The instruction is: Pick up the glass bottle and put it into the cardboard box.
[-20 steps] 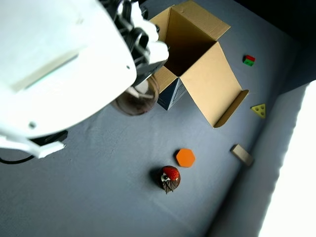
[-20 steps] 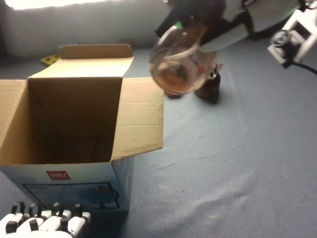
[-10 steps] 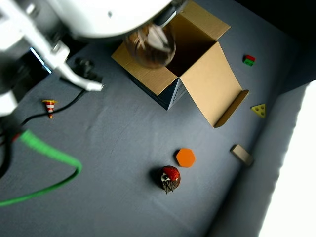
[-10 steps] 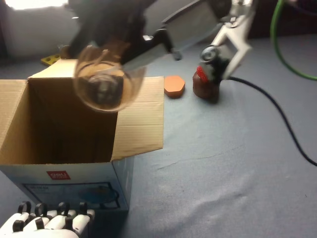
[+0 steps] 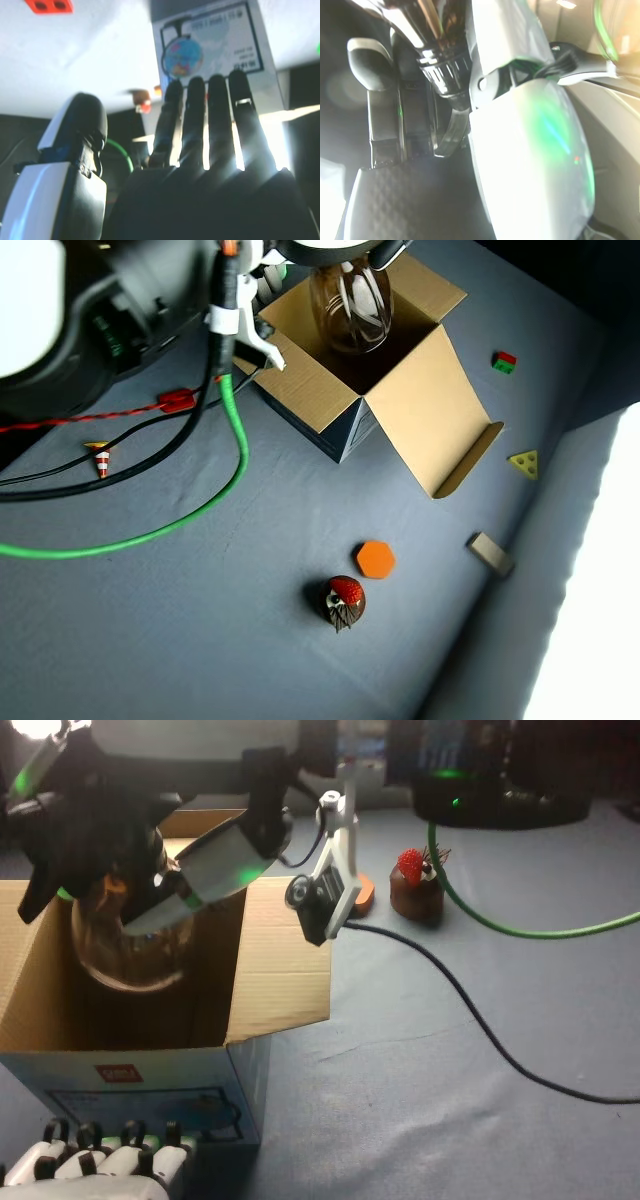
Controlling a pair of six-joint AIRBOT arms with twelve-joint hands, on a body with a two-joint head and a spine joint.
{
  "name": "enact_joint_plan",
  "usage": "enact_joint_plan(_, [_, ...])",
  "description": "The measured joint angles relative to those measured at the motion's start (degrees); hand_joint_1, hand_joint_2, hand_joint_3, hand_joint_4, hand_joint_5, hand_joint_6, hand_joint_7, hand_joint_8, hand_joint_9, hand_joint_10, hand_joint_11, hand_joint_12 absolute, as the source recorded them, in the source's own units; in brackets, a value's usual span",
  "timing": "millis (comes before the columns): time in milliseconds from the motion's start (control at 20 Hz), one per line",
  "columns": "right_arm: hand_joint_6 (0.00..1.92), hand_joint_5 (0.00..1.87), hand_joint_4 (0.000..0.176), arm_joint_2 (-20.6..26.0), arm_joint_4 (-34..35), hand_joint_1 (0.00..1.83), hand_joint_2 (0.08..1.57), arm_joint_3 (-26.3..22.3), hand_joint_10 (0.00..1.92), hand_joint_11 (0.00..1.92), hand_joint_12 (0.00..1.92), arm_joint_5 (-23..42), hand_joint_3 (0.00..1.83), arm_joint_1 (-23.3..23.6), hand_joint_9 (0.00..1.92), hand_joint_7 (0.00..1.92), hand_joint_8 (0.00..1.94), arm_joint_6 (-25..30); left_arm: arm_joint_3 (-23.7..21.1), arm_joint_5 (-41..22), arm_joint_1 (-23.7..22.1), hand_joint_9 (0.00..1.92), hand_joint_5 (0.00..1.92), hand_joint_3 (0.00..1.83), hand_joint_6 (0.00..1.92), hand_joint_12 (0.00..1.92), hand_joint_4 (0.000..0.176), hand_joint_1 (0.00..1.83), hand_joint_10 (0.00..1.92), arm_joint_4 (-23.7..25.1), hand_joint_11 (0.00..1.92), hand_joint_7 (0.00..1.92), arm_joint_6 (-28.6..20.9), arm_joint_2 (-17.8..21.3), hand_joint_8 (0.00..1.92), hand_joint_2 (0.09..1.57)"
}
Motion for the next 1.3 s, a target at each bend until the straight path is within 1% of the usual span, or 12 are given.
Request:
enact_joint_plan(250, [1.21, 0.76, 0.0, -2.01, 0.13, 1.36, 1.17, -0.02, 1.44, 0.78, 1.74, -3.32, 0.0, -0.98, 0.82, 0.94, 1.13, -2.16, 0.28, -0.46, 0.66, 0.16, 0.16, 0.0, 0.0, 0.63, 0.0, 0.19, 0.0, 2.78, 0.0, 0.18, -1.4, -0.79, 0.0, 1.3])
enact_joint_plan(450, [1.21, 0.77, 0.0, -2.51, 0.2, 1.36, 1.17, -0.02, 1.42, 0.77, 1.73, -4.44, 0.0, -1.01, 0.82, 0.94, 1.12, -3.37, 0.31, -0.5, 0.96, 0.16, 0.16, 0.0, 0.0, 0.61, 0.0, 0.18, 0.0, 2.75, 0.0, 0.17, -1.4, -0.79, 0.0, 1.3])
enact_joint_plan(800, [1.2, 0.77, 0.0, -2.86, 0.5, 1.36, 1.16, -0.02, 1.42, 0.78, 1.71, -6.14, 0.0, -2.82, 0.83, 0.95, 1.11, -5.9, 1.05, -0.57, 1.97, 0.17, 0.18, 0.0, 0.01, 0.63, 0.0, 0.2, 0.0, 3.85, 0.0, 0.19, -1.97, -1.55, 0.0, 1.3])
enact_joint_plan(900, [1.29, 0.69, 0.0, -2.89, 0.59, 1.36, 1.18, -0.02, 1.43, 0.75, 1.71, -6.4, 0.0, -2.84, 0.82, 0.91, 1.14, -6.16, 1.03, -0.48, 2.58, 0.17, 0.18, 0.0, 0.01, 0.63, 0.0, 0.2, 0.0, 4.46, 0.0, 0.19, -2.67, -1.6, 0.0, 1.29])
enact_joint_plan(950, [1.39, 0.66, 0.0, -2.89, 0.61, 1.23, 1.21, 0.0, 1.32, 0.63, 1.74, -6.43, 0.01, -2.91, 0.75, 0.92, 1.18, -6.16, 1.03, -0.55, 2.75, 0.17, 0.18, 0.0, 0.01, 0.64, 0.0, 0.22, 0.0, 4.61, 0.0, 0.19, -2.78, -1.6, 0.0, 1.29])
enact_joint_plan(1000, [1.17, 0.5, 0.0, -2.91, 0.61, 1.18, 1.16, -0.02, 1.24, 0.44, 1.77, -6.47, 0.0, -3.06, 0.62, 0.76, 1.01, -6.16, 1.03, -0.59, 2.86, 0.17, 0.19, 0.0, 0.01, 0.64, 0.0, 0.22, 0.0, 4.79, 0.0, 0.19, -2.93, -1.6, 0.0, 1.29])
enact_joint_plan(1050, [1.05, 0.37, 0.0, -2.91, 0.22, 1.12, 1.14, -0.02, 1.16, 0.18, 1.79, -6.51, 0.0, -3.19, 0.45, 0.61, 0.9, -6.16, 1.03, -0.63, 2.86, 0.17, 0.19, 0.0, 0.01, 0.64, 0.0, 0.22, 0.0, 4.81, 0.0, 0.19, -2.95, -1.6, 0.0, 1.29])
enact_joint_plan(1100, [0.95, 0.24, 0.0, -2.91, 0.59, 1.07, 1.14, -0.02, 1.1, 0.03, 1.73, -6.49, 0.0, -3.43, 0.29, 0.46, 0.79, -6.08, 1.03, -0.61, 2.99, 0.17, 0.19, 0.0, 0.01, 0.64, 0.0, 0.22, 0.0, 5.16, 0.0, 0.19, -2.99, -1.6, 0.0, 1.29])
enact_joint_plan(1150, [0.9, 0.14, 0.0, -2.89, 0.55, 1.03, 1.13, -0.02, 1.06, 0.01, 1.65, -6.49, 0.0, -3.48, 0.18, 0.35, 0.72, -5.77, 1.03, -0.63, 2.99, 0.17, 0.19, 0.0, 0.01, 0.64, 0.0, 0.22, 0.0, 5.29, 0.0, 0.19, -3.04, -1.6, 0.0, 1.29])
enact_joint_plan(1200, [0.86, 0.07, 0.0, -2.84, 0.61, 0.97, 1.13, -0.09, 1.03, 0.0, 1.59, -6.49, 0.0, -3.48, 0.11, 0.27, 0.67, -5.64, 1.03, -0.63, 3.04, 0.17, 0.19, 0.0, 0.01, 0.64, 0.0, 0.22, 0.0, 5.44, 0.0, 0.19, -3.08, -1.62, 0.0, 1.29])
enact_joint_plan(1250, [0.85, 0.03, 0.0, -2.8, 0.63, 0.93, 1.14, -0.09, 1.01, 0.0, 1.56, -6.45, 0.0, -3.48, 0.08, 0.22, 0.64, -5.68, 1.03, -0.66, 3.06, 0.17, 0.19, 0.0, 0.01, 0.64, 0.0, 0.22, 0.0, 5.51, 0.0, 0.19, -3.08, -1.7, 0.0, 1.29])
enact_joint_plan(1300, [0.81, 0.01, 0.0, -2.73, 0.59, 0.9, 1.13, -0.15, 0.96, 0.0, 1.5, -6.54, 0.0, -3.48, 0.02, 0.19, 0.58, -5.75, 1.03, -0.79, 3.06, 0.17, 0.19, 0.0, 0.01, 0.64, 0.0, 0.22, 0.0, 5.57, 0.0, 0.19, -3.08, -1.9, 0.0, 1.29])
